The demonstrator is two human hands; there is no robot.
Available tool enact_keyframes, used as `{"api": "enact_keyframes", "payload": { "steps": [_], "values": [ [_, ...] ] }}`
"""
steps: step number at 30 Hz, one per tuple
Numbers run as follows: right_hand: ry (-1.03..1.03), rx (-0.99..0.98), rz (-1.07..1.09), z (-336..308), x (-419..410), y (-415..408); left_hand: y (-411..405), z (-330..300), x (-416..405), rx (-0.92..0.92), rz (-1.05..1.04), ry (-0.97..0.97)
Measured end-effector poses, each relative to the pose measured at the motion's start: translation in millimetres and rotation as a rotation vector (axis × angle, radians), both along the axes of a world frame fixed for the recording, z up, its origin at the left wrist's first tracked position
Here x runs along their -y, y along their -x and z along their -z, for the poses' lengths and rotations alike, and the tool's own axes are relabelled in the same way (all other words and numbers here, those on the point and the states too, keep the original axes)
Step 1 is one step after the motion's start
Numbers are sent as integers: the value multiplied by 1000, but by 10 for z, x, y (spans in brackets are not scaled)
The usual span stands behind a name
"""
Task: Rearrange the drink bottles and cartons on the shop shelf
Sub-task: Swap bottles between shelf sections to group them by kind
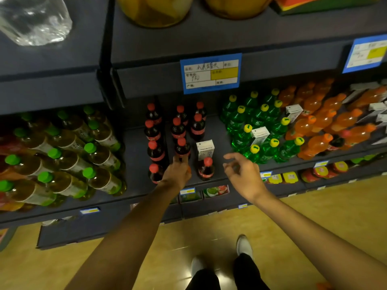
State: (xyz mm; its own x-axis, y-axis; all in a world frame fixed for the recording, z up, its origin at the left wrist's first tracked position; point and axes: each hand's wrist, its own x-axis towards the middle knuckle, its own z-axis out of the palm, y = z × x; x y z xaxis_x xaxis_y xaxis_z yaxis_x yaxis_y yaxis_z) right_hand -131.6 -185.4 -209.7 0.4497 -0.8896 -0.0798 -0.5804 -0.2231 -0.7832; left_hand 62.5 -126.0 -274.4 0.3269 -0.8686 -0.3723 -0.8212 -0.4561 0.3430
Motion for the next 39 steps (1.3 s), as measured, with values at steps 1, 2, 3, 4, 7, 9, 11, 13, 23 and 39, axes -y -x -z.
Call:
{"api": "enact_keyframes", "payload": {
  "steps": [1, 2, 3, 4, 7, 9, 11, 13, 23, 39],
  "values": [
    [-2, 4, 1, -11, -20, 10, 2, -2, -25, 42, 4, -22],
    [-2, 5, -1, -22, -37, 31, 1, -24, -56, 88, 11, -34],
    [-5, 5, -1, -32, -53, 61, -1, -40, -96, 129, 21, -37],
    [-9, -1, 1, -45, -68, 98, 4, -70, -142, 161, 33, -33],
    [-14, -12, 5, -85, -72, 208, 58, -218, -254, 234, 103, -11],
    [-15, -4, 20, -125, -58, 263, 142, -357, -296, 303, 163, -11],
    [-18, 4, 35, -162, -47, 318, 241, -485, -311, 365, 194, 3],
    [-16, 28, 44, -195, -32, 395, 348, -591, -296, 377, 191, 49],
    [0, 57, 95, -265, 262, 1623, 1661, -816, 126, 306, 241, 257],
    [55, -4, 335, -295, 1084, 4262, 4039, -903, 1220, 123, 243, 285]
  ]
}}
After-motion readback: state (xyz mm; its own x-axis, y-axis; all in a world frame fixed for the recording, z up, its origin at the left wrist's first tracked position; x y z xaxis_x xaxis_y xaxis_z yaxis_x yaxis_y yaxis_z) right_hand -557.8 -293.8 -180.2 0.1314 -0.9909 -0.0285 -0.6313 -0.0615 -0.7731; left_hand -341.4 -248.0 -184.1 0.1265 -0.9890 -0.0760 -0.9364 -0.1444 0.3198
